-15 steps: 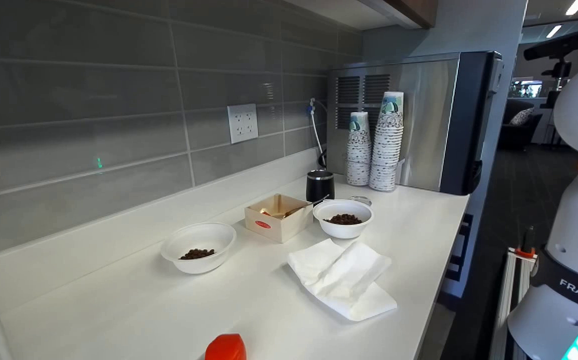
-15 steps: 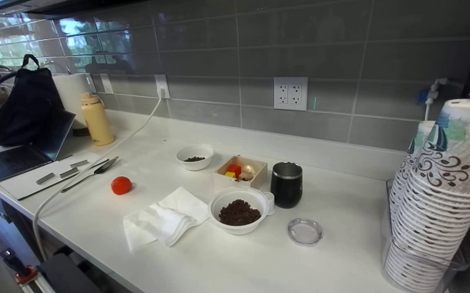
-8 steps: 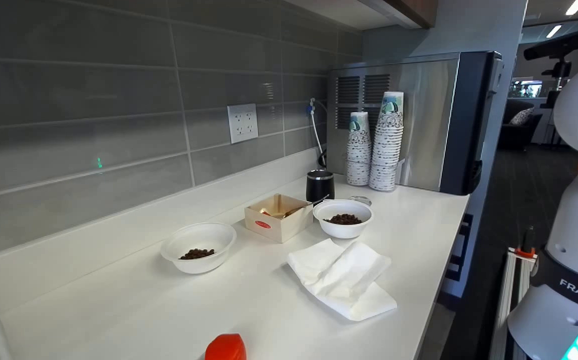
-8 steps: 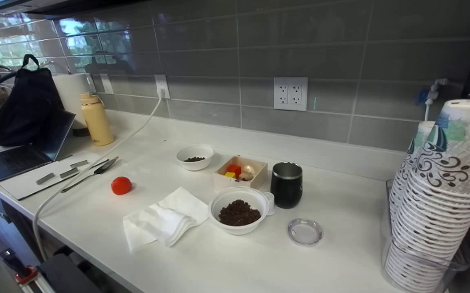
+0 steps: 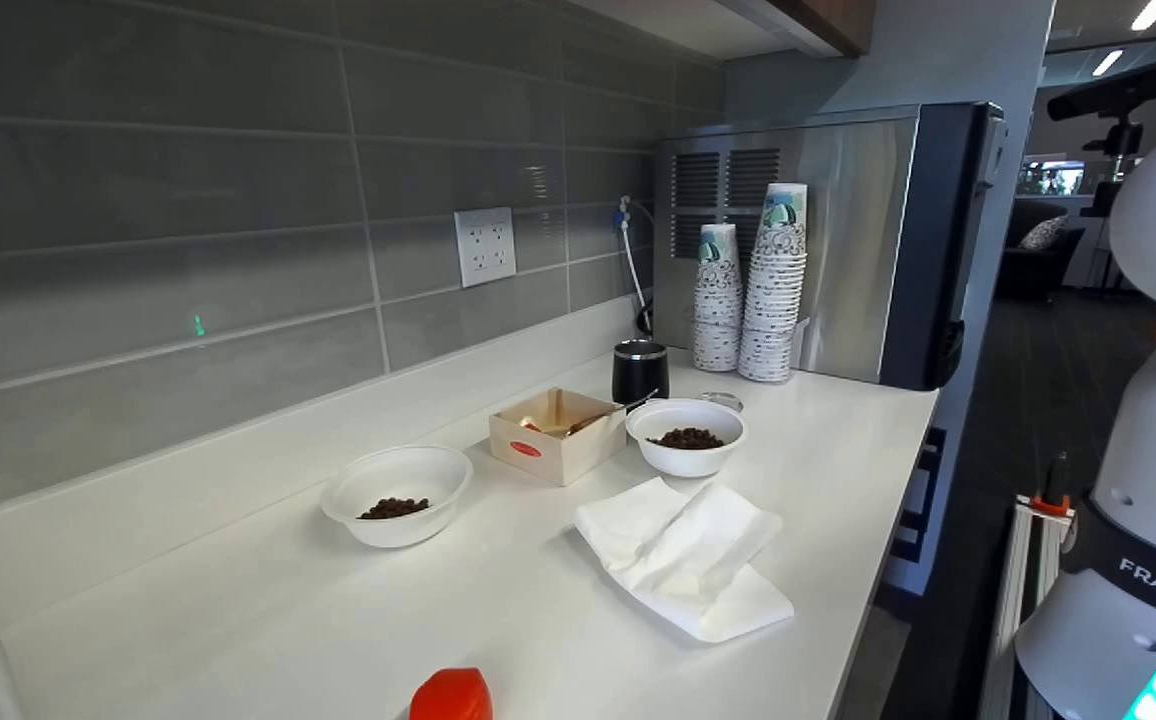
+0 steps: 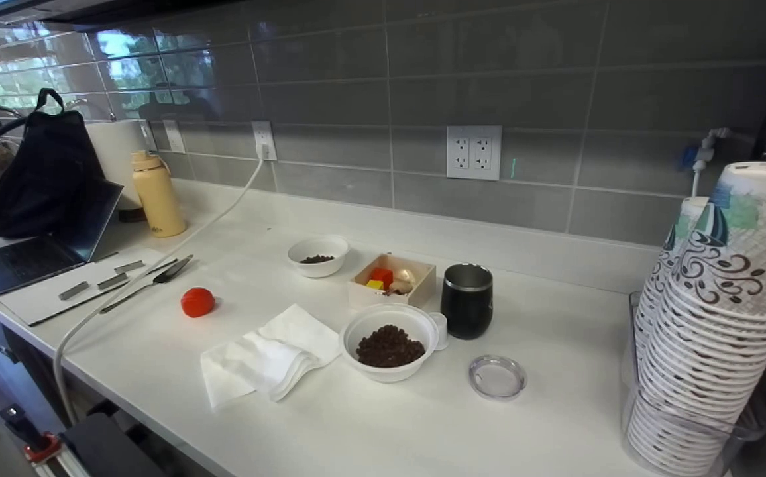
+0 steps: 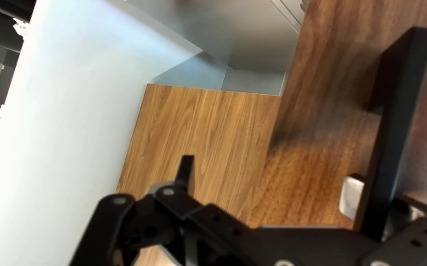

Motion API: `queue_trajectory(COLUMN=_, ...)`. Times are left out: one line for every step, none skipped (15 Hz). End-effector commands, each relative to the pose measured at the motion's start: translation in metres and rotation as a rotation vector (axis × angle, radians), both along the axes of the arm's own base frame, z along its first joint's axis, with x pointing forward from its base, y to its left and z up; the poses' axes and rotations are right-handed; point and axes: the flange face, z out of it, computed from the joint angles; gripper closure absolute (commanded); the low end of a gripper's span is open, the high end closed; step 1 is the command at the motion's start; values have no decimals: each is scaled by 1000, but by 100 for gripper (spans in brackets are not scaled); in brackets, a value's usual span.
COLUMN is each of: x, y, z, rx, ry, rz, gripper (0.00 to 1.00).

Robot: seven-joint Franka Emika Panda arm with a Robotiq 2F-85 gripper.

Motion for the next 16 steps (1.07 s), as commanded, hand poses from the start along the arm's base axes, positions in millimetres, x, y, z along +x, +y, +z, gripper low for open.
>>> queue_trajectory(x=-4, y=-27, z=12, rx=-5, ry=19, rz=-46, gripper=0)
queue_trajectory(x=1, y=-29, z=16, rx=-8, ry=21, rz=-41, gripper=0)
queue_trajectory(x=5, y=-31, z=19, rx=-8, ry=24, rz=-40, gripper=0)
queue_trajectory(x=9, y=-33, z=22, rx=-9, ry=28, rz=-37, gripper=0)
queue_trajectory(x=16, y=-35, z=26, rx=-10, ry=34, rz=-32, gripper=0)
queue_trajectory(x=23, y=-37, z=29, rx=-11, ry=40, rz=-28, gripper=0)
queue_trajectory(x=30, y=-39, z=32, rx=-14, ry=47, rz=-23, gripper=0)
queue_trajectory(x=37, y=-42, z=35, rx=-14, ry=53, rz=-15, gripper=0)
queue_trajectory(x=47, y=-44, z=38, rx=-14, ry=61, rz=12, gripper=0)
queue_trajectory(x=55, y=-47, z=41, rx=-13, ry=69, rz=22, gripper=0)
queue_trajectory(x=64, y=-50, z=44, rx=-14, ry=80, rz=36, gripper=0)
queue_trajectory(x=73, y=-52, z=47, rx=-15, ry=88, rz=52, gripper=0)
queue_trajectory(x=82, y=-55, z=50, rx=-16, ry=98, rz=65, gripper=0)
queue_trajectory(x=91, y=-57, z=53, rx=-17, ry=105, rz=82, gripper=0)
queue_trajectory(x=100, y=-58, z=56, rx=-17, ry=112, rz=108, gripper=0)
queue_trajectory(x=108, y=-61, z=57, rx=-15, ry=119, rz=126, gripper=0)
